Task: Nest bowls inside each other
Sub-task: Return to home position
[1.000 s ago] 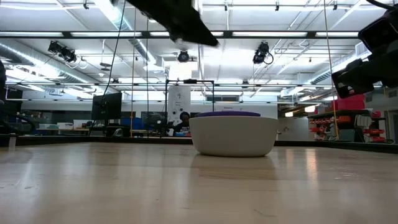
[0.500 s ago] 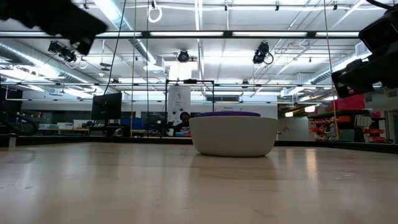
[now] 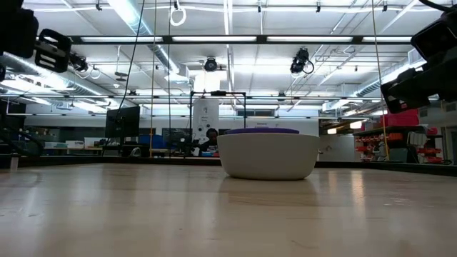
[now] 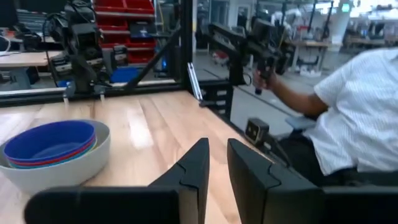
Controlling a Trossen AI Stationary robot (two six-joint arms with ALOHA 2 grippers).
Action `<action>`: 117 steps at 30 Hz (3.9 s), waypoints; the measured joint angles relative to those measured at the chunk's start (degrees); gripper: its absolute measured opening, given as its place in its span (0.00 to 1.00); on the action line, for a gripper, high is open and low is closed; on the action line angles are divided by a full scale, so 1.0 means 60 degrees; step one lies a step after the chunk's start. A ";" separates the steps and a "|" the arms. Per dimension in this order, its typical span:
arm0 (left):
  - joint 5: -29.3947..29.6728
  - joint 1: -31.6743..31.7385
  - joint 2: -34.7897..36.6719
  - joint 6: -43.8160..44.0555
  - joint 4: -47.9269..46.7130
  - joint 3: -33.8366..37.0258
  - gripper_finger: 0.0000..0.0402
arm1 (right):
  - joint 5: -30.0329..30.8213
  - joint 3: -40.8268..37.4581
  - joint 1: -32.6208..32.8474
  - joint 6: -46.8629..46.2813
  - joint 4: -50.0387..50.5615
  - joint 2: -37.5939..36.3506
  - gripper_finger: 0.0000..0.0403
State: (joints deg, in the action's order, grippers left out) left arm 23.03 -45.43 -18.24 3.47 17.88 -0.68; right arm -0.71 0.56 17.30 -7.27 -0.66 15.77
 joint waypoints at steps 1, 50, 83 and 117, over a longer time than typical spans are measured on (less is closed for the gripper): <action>-0.0002 -0.0057 0.0061 -0.0022 -0.0151 -0.0001 0.17 | 0.0000 0.0000 -0.0003 0.0000 0.0000 0.0000 0.41; 0.0226 -0.0091 0.1154 -0.0187 -0.0283 0.0042 0.16 | -0.3989 0.0000 -0.0003 0.0605 -0.0565 0.0076 0.41; 0.0226 -0.0090 0.1151 -0.0142 -0.0283 0.0050 0.16 | -0.3989 0.0000 -0.0003 0.0601 -0.0565 0.0073 0.41; 0.0226 -0.0091 0.1151 -0.0193 -0.0283 0.0050 0.16 | -0.3986 0.0000 -0.0003 0.0599 -0.0569 0.0073 0.40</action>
State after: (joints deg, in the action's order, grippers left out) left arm 24.38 -45.98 -11.33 2.31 16.19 -0.38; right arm -24.62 0.56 17.28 -3.67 -4.08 16.21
